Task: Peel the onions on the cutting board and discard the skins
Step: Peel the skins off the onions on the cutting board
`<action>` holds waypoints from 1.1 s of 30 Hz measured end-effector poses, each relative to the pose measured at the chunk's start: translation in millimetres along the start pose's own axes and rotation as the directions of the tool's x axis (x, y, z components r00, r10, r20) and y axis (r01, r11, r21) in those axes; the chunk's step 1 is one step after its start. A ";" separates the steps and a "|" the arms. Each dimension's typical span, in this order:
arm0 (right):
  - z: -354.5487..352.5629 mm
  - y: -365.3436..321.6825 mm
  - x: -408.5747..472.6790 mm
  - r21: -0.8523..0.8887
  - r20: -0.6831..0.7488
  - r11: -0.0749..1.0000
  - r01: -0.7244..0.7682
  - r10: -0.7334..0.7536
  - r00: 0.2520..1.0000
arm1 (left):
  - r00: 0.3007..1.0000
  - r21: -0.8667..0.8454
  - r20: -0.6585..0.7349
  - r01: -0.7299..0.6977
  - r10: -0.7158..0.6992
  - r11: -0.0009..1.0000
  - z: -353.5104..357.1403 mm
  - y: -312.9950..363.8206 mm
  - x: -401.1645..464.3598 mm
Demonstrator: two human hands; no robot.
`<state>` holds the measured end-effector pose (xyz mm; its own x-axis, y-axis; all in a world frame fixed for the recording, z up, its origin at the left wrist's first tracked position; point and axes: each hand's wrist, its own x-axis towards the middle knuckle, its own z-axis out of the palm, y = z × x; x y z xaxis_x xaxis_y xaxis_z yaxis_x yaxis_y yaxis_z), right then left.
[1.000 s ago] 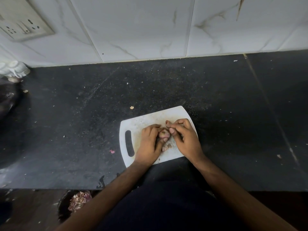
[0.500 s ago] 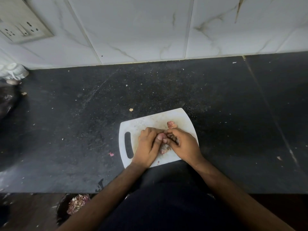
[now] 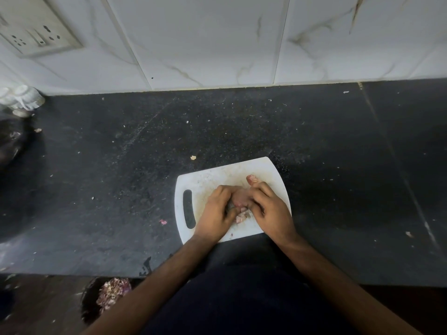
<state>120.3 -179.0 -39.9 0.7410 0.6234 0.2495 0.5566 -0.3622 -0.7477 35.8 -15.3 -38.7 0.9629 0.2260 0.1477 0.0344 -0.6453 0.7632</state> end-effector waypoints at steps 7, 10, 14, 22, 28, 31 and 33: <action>-0.2 -2.8 -5.0 -0.118 -0.034 0.990 0.080 -0.085 0.996 | 0.997 0.170 -0.074 0.002 0.011 0.985 2.9 7.4 -7.4; -0.9 -4.3 -6.1 -0.122 -0.035 0.987 0.105 -0.110 0.993 | 0.996 0.270 -0.070 -0.038 0.059 0.962 5.4 9.5 -9.2; 1.6 -4.0 -5.1 -0.091 -0.067 0.995 0.039 -0.046 0.997 | 0.996 0.310 -0.068 -0.042 0.066 0.950 7.5 9.7 -8.3; 3.6 -5.4 -9.1 -0.283 -0.063 0.953 0.109 -0.132 0.989 | 0.999 0.237 0.010 -0.044 0.043 0.970 3.3 12.7 -5.9; 6.0 -9.6 -7.9 -0.387 0.009 0.920 0.068 -0.070 0.998 | 0.999 0.237 0.016 -0.042 0.039 0.971 2.5 13.2 -6.7; 5.0 -8.0 -6.9 -0.360 0.053 0.932 0.049 -0.032 0.998 | 1.000 0.232 0.012 -0.026 0.024 0.972 2.8 12.1 -5.9; 3.5 -6.9 -6.1 -0.334 0.068 0.941 0.055 -0.035 0.997 | 1.000 0.220 -0.001 -0.011 0.011 0.975 2.9 10.5 -6.5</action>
<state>110.6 -177.9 -38.4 0.6941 0.6811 0.2330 0.6903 -0.5378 -0.4840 30.6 -25.6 -33.4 0.9629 0.2194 0.1570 0.0820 -0.7925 0.6044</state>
